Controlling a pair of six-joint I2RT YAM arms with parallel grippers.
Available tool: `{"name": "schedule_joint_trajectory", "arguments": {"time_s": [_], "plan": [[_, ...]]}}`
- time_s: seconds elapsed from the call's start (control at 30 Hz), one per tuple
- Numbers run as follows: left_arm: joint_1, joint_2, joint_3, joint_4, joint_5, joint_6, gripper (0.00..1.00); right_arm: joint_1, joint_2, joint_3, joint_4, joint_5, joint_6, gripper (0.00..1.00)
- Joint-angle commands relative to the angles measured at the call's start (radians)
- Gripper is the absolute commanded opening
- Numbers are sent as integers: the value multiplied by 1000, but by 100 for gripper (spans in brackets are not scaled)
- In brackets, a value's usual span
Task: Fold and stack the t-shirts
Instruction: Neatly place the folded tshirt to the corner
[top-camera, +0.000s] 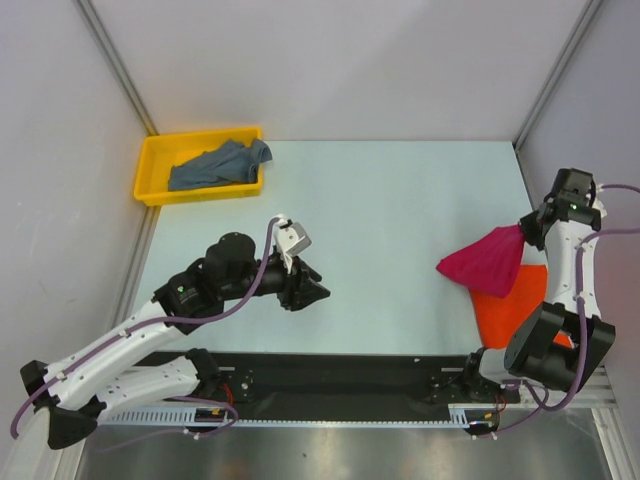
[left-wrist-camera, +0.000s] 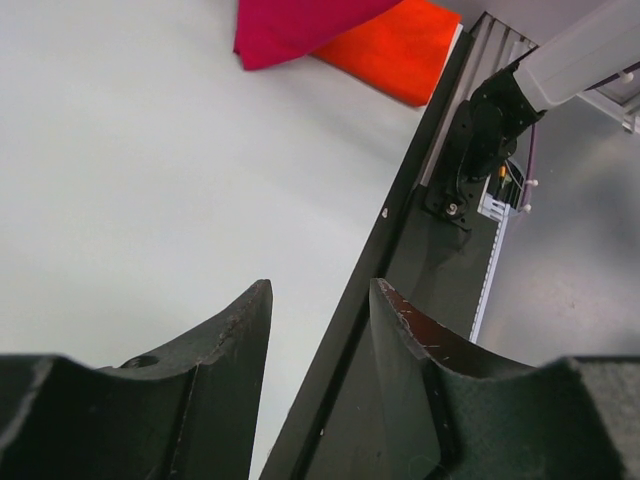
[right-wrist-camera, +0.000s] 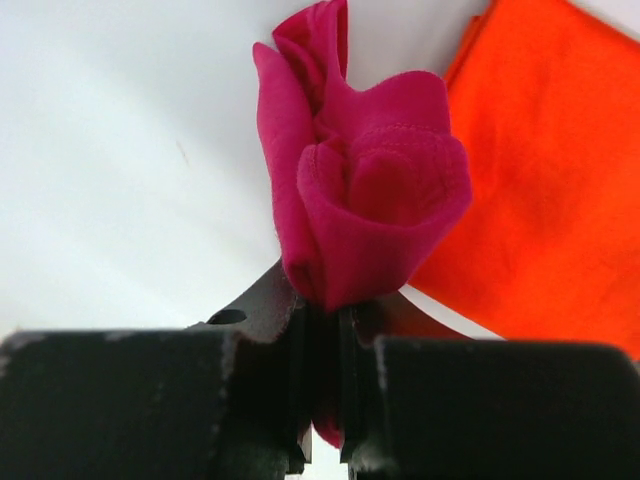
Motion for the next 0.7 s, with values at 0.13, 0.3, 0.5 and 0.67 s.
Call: {"name": "schedule_joint_trajectory", "arguments": {"time_s": [0.13, 0.3, 0.5, 0.67], "plan": [[-3, 3, 21, 22, 54, 24, 49, -80, -31, 119, -66, 9, -41, 0], [-3, 4, 12, 28, 54, 21, 50, -100, -18, 159, -89, 35, -38, 0], [-3, 7, 9, 31, 62, 15, 50, -133, -21, 148, -87, 27, -40, 0], [-1, 14, 14, 30, 66, 15, 50, -158, -41, 114, -87, 15, -43, 0]]}}
